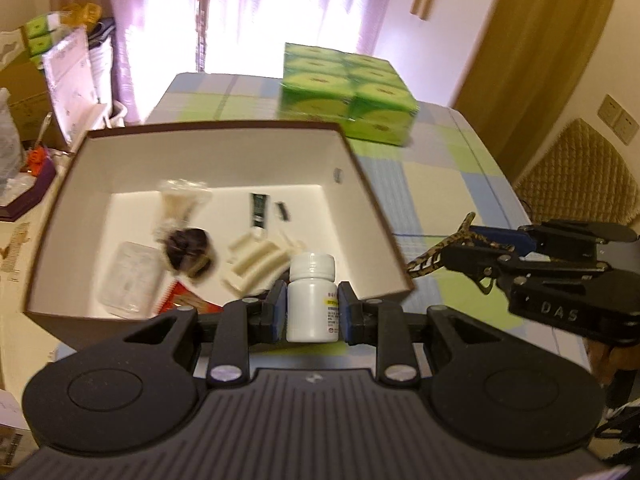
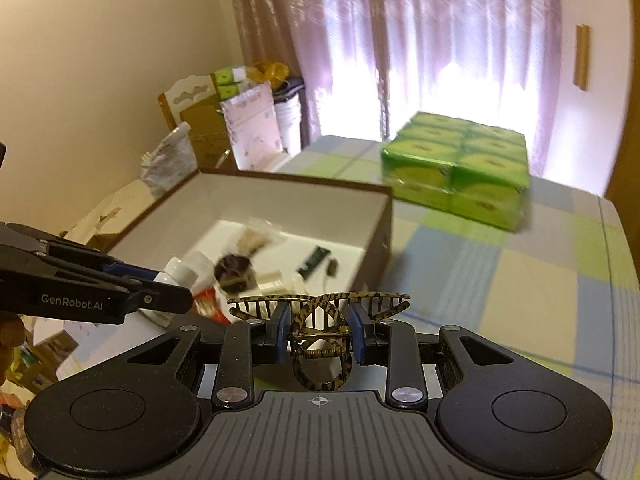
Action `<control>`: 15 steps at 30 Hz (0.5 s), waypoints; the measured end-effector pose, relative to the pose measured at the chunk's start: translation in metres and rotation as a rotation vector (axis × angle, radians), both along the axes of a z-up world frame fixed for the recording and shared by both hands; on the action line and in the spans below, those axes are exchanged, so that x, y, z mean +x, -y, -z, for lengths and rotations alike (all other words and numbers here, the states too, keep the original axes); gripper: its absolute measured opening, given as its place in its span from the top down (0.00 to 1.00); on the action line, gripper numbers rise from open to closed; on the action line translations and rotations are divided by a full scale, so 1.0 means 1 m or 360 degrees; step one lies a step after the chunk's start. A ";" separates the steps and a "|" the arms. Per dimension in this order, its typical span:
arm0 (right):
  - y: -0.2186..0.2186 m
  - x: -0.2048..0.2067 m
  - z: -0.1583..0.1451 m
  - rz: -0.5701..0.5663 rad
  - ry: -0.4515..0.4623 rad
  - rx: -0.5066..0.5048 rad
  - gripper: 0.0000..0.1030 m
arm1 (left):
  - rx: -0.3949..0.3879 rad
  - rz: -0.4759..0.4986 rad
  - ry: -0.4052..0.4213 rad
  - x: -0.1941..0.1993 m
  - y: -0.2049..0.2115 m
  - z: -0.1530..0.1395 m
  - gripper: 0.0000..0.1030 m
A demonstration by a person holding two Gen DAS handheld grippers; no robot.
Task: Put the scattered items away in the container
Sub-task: 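Lift and carry the bottle and striped clip with both tools over the box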
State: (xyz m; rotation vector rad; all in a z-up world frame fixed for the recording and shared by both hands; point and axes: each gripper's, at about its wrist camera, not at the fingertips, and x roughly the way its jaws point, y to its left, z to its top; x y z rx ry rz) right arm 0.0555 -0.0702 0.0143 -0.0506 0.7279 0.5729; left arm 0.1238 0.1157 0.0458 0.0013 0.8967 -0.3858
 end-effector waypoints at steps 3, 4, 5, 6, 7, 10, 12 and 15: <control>-0.015 0.009 -0.002 -0.0021 0.0011 0.0016 0.68 | 0.0023 -0.0030 0.0024 0.009 -0.019 -0.004 0.79; -0.020 0.013 -0.002 -0.0027 0.0012 0.0022 0.68 | 0.0030 -0.0038 0.0032 0.013 -0.025 -0.005 0.79; -0.026 0.016 -0.002 -0.0034 0.0012 0.0026 0.68 | 0.0036 -0.0045 0.0038 0.017 -0.031 -0.006 0.79; -0.032 0.020 -0.002 -0.0040 0.0011 0.0029 0.68 | 0.0040 -0.0050 0.0044 0.021 -0.036 -0.006 0.79; -0.037 0.024 -0.001 -0.0043 0.0010 0.0032 0.68 | 0.0045 -0.0053 0.0048 0.025 -0.040 -0.007 0.79; -0.053 0.037 0.002 -0.0042 -0.0015 0.0052 0.68 | 0.0070 -0.0055 0.0049 0.042 -0.054 -0.005 0.79; -0.063 0.047 0.007 -0.0032 -0.0036 0.0062 0.68 | 0.0086 -0.0043 0.0042 0.053 -0.060 -0.002 0.79; -0.077 0.062 0.014 -0.0008 -0.0067 0.0058 0.68 | 0.0112 -0.0020 0.0019 0.073 -0.067 0.004 0.79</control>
